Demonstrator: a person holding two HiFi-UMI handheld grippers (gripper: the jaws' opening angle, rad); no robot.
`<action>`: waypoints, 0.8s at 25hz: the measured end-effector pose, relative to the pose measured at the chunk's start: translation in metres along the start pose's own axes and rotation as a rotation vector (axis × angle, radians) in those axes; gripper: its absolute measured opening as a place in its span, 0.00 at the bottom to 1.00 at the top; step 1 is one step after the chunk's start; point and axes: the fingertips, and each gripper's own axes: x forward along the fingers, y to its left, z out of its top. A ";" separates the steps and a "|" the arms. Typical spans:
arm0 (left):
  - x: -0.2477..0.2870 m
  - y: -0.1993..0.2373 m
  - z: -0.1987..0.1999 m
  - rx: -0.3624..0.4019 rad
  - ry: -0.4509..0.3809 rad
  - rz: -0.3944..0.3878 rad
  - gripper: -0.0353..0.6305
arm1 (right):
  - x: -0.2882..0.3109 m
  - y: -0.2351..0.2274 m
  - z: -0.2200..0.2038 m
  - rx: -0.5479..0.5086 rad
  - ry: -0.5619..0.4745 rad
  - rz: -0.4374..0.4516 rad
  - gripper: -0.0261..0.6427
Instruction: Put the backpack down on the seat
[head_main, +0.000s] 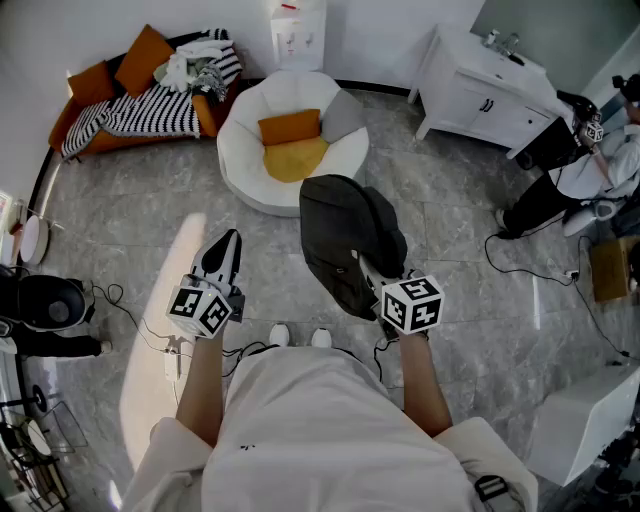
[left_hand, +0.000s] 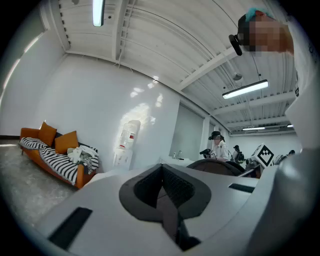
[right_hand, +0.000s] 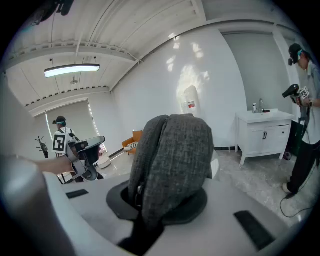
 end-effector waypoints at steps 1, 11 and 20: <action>0.002 0.000 0.001 0.001 -0.002 0.000 0.07 | 0.001 -0.002 0.000 0.003 0.001 0.000 0.15; 0.007 -0.002 0.004 -0.003 -0.007 -0.006 0.07 | -0.001 -0.009 0.000 0.054 0.007 0.009 0.15; 0.009 -0.006 -0.009 -0.024 0.006 -0.005 0.07 | -0.003 -0.009 0.003 0.071 -0.004 0.023 0.15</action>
